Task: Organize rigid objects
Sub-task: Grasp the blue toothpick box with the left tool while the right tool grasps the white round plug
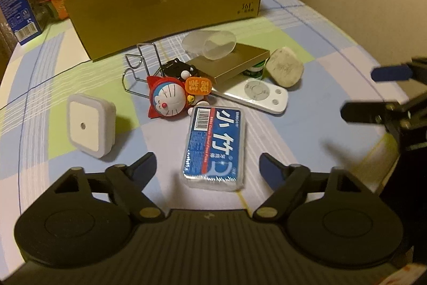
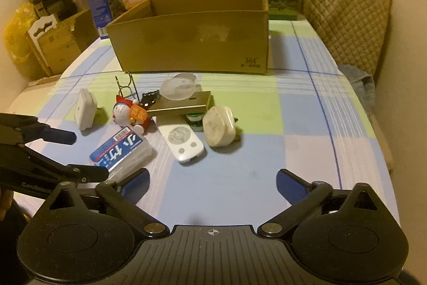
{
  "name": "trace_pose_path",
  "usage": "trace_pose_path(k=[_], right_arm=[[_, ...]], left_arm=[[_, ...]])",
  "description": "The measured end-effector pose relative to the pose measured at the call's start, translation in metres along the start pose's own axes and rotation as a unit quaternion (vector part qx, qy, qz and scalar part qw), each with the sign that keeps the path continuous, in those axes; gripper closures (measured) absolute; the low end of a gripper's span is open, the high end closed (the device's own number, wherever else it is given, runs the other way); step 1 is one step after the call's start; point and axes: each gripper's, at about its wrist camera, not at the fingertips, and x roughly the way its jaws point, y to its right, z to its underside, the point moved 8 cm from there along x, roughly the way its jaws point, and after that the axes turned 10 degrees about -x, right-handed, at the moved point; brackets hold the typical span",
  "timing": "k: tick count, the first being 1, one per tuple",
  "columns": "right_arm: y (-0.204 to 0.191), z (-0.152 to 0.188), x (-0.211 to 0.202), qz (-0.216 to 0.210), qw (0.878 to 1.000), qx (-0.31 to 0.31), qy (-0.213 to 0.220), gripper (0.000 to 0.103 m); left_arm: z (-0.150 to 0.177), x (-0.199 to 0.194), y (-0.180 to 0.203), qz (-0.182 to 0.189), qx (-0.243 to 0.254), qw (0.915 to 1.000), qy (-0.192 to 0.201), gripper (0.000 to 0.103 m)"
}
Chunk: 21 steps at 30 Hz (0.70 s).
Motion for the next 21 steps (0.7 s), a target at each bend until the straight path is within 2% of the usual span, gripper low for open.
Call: trace_pose_path(k=[7,8,14,21], right_arm=[[0.010,-0.013,0.037,0.022,0.999,-0.033,0.000,0.023],[0.012,-0.015,0.042,0.023,0.999,-0.034,0.000,0.025],[0.019,-0.019,0.061,0.024,0.999,-0.036,0.000,0.029],[0.020,-0.019,0.074,0.022,0.999,-0.040,0.001,0.035]], left_arm=[[-0.012,0.025,0.006,0.015,0.006,0.9998,-0.010,0.035],[-0.013,0.028,0.007,0.016,0.009,0.9998,-0.010,0.039],[-0.014,0.039,0.011,0.016,0.020,0.9996,-0.013,0.049],[-0.014,0.040,0.008,0.022,0.006,0.9996,-0.016,0.050]])
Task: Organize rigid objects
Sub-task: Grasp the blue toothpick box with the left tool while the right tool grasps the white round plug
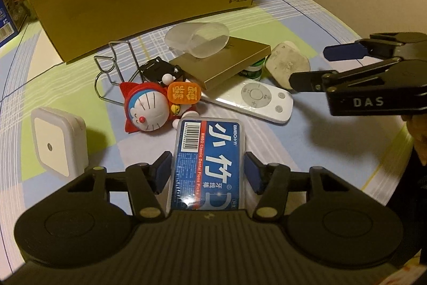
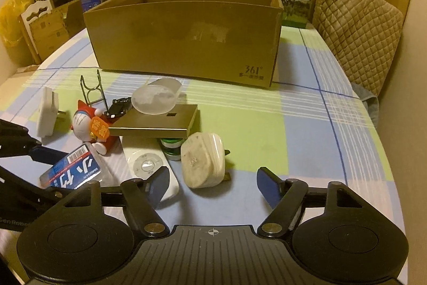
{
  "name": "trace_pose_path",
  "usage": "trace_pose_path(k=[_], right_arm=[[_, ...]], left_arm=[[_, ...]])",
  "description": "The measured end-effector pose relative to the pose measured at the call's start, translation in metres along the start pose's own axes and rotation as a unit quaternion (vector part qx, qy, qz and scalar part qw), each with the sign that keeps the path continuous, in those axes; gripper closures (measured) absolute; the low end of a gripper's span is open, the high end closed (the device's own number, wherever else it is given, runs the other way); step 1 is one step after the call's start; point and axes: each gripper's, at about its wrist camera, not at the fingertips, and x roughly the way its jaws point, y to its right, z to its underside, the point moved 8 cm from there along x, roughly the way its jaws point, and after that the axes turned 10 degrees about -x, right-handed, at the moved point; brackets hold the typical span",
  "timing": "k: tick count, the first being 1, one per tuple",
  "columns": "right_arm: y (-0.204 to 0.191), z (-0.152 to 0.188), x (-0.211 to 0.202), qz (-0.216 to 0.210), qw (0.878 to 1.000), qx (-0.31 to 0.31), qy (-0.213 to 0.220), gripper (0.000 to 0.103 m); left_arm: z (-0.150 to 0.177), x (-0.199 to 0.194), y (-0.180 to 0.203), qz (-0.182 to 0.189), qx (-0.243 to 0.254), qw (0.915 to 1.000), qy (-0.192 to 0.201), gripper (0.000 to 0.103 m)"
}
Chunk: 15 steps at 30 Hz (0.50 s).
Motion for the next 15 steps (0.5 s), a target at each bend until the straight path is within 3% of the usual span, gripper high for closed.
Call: trace_pose_path(k=[6,12,13,15], right_arm=[[-0.005,-0.003,0.015,0.008,1.000,-0.016,-0.006,0.045],[-0.012,-0.008,0.028,0.013,0.999,-0.037,-0.010,0.056],[-0.013,-0.008,0.030,0.012,0.999,-0.042,-0.014,0.064],[-0.014,-0.007,0.030,0.015,0.999,-0.046,-0.016,0.064]], left_arm=[[-0.002,-0.014,-0.001,0.014,-0.035,0.9991,0.019,0.050],[-0.006,-0.021,0.000,0.016,-0.039,0.9987,0.026,0.050],[-0.006,-0.021,0.000,0.016,-0.040,0.9987,0.027,0.050],[-0.007,-0.023,0.001,0.017,-0.040,0.9986,0.029,0.050]])
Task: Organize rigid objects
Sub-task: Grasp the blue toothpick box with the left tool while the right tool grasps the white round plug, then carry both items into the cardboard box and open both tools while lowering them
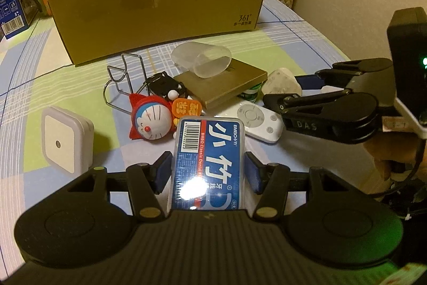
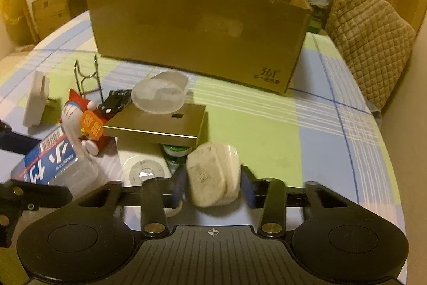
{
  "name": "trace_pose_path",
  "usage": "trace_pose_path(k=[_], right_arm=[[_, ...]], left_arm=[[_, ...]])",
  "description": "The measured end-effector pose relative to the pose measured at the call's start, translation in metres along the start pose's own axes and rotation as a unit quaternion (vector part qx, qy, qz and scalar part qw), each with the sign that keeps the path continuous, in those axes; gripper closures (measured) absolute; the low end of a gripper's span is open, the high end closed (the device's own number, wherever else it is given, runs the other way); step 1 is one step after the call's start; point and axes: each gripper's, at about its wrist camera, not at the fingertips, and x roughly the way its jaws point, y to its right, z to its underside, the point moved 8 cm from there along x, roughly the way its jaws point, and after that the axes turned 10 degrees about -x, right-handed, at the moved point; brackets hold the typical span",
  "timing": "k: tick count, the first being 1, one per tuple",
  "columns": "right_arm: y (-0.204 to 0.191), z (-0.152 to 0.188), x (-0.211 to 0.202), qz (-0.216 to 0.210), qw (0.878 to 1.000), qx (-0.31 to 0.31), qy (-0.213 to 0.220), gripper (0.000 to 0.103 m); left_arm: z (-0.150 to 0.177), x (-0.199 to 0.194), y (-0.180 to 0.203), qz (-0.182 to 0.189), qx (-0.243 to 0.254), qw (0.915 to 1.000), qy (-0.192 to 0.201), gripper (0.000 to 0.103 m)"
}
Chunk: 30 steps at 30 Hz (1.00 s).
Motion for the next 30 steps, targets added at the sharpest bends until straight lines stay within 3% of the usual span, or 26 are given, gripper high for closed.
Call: trace_pose_path(k=[3,5,11,17,22,26,30], right_arm=[[0.001,0.002,-0.005,-0.001,1.000,0.005,0.004,0.072],[0.002,0.001,-0.012,0.004,1.000,0.006,0.005,0.086],[0.009,0.005,-0.022,0.008,1.000,0.019,0.000,0.088],[0.015,-0.014,-0.051,0.016,0.999,0.033,0.036,0.088],[0.031,-0.064,-0.081,0.023,0.995,0.037,0.093,0.088],[0.050,-0.116,-0.094,0.028,0.990,0.030,0.133,0.088],[0.071,-0.165,-0.080,0.028,0.988,0.033,0.148,0.088]], left_arm=[[-0.001,-0.004,0.003,0.004,0.001,1.0000,0.004,0.050],[-0.003,-0.008,0.004,0.006,0.001,1.0000,0.007,0.050],[-0.010,-0.021,0.007,0.014,-0.003,0.9997,0.021,0.050],[-0.023,-0.039,0.005,0.009,-0.004,0.9991,0.040,0.050],[-0.057,-0.056,0.004,0.002,0.003,0.9975,0.070,0.050],[-0.104,-0.064,-0.004,-0.002,0.006,0.9948,0.101,0.050],[-0.161,-0.063,-0.019,-0.022,0.004,0.9910,0.132,0.050]])
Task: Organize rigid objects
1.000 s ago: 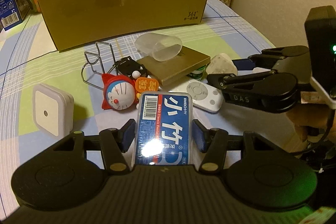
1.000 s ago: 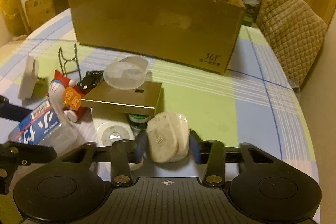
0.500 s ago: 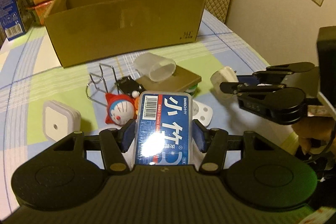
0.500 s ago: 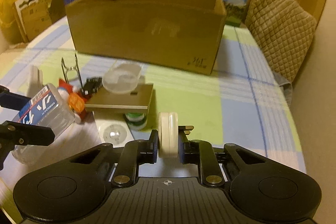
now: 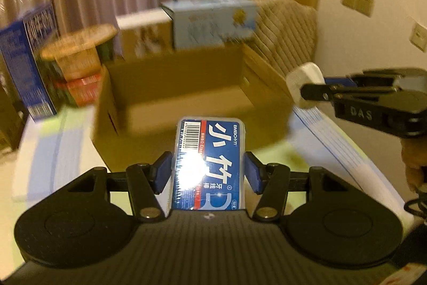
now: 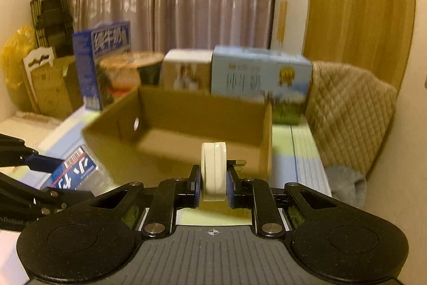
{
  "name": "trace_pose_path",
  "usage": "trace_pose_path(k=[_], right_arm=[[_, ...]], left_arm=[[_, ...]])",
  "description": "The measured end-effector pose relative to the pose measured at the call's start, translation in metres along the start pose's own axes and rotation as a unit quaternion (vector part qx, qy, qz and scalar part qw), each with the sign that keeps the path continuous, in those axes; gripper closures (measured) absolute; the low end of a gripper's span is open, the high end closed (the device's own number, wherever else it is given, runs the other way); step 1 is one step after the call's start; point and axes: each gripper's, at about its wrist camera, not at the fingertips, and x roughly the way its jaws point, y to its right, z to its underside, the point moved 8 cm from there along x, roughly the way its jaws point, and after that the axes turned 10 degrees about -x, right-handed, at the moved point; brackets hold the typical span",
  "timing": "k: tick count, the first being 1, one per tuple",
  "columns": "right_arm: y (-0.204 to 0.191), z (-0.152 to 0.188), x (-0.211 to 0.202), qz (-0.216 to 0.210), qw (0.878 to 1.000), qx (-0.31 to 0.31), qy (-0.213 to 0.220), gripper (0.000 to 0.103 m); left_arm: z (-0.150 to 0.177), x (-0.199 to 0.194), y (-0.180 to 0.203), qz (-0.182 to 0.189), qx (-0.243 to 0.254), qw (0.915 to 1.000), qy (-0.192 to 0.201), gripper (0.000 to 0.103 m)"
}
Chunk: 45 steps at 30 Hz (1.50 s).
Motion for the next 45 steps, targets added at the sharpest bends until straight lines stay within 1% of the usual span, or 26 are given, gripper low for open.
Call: trace_pose_path(k=[2,4,6,8,10,16,20,24,25,26,27,28,29,30,31,32,37,41,45], right_arm=[[0.009,-0.016,0.022,-0.002,1.000,0.011,-0.005,0.088],[0.017,-0.025,0.044,-0.007,1.000,0.024,-0.017,0.088],[0.023,-0.022,0.064,-0.018,0.999,0.038,-0.033,0.088],[0.026,-0.020,0.084,-0.026,0.997,0.046,-0.049,0.088],[0.026,-0.016,0.099,-0.031,0.997,0.043,-0.063,0.088],[0.022,0.001,0.127,-0.036,0.995,0.039,-0.089,0.088],[0.018,0.009,0.135,-0.038,0.994,0.037,-0.094,0.088],[0.020,0.009,0.140,-0.032,0.994,0.039,-0.093,0.088],[0.021,0.008,0.140,-0.032,0.995,0.041,-0.089,0.088],[0.022,0.007,0.140,-0.030,0.995,0.043,-0.082,0.087],[0.023,0.005,0.139,-0.028,0.996,0.043,-0.077,0.087],[0.025,0.003,0.136,-0.023,0.996,0.043,-0.073,0.082],[0.027,0.001,0.134,-0.021,0.996,0.045,-0.068,0.067],[0.029,-0.001,0.130,-0.020,0.997,0.048,-0.063,0.057],[0.030,-0.004,0.124,-0.021,0.997,0.052,-0.054,0.044],[0.032,-0.006,0.117,-0.019,0.997,0.055,-0.045,0.042],[0.029,-0.010,0.075,-0.010,0.998,0.055,-0.022,0.041],[0.014,0.013,0.028,-0.009,0.997,0.073,-0.024,0.039],[-0.006,0.047,-0.014,-0.015,0.995,0.094,-0.040,0.037]], left_arm=[[-0.025,0.010,-0.011,-0.006,-0.010,0.9999,0.011,0.050],[-0.048,0.025,-0.020,-0.011,-0.016,0.9997,0.015,0.050],[-0.064,0.041,-0.031,-0.022,-0.021,0.9994,0.014,0.050],[-0.071,0.056,-0.038,-0.029,-0.021,0.9993,0.008,0.050],[-0.074,0.069,-0.042,-0.044,-0.012,0.9990,0.005,0.050],[-0.069,0.098,-0.051,-0.044,-0.014,0.9989,-0.010,0.050],[-0.063,0.109,-0.053,-0.046,-0.013,0.9987,-0.018,0.050],[-0.060,0.121,-0.053,-0.053,-0.006,0.9984,-0.022,0.050],[-0.060,0.121,-0.053,-0.053,-0.009,0.9984,-0.018,0.049],[-0.061,0.120,-0.054,-0.052,-0.013,0.9985,-0.012,0.043],[-0.063,0.117,-0.055,-0.053,-0.017,0.9984,-0.006,0.041],[-0.064,0.114,-0.056,-0.055,-0.020,0.9983,-0.001,0.039],[-0.065,0.111,-0.056,-0.055,-0.022,0.9982,0.003,0.039],[-0.066,0.106,-0.057,-0.055,-0.026,0.9981,0.006,0.039],[-0.066,0.101,-0.058,-0.054,-0.031,0.9980,0.009,0.039],[-0.066,0.095,-0.059,-0.055,-0.034,0.9978,0.012,0.039],[-0.055,0.049,-0.063,-0.060,-0.055,0.9960,0.036,0.037],[-0.030,0.007,-0.063,-0.066,-0.066,0.9945,0.048,0.032],[0.001,-0.028,-0.060,-0.068,-0.074,0.9940,0.042,0.030]])
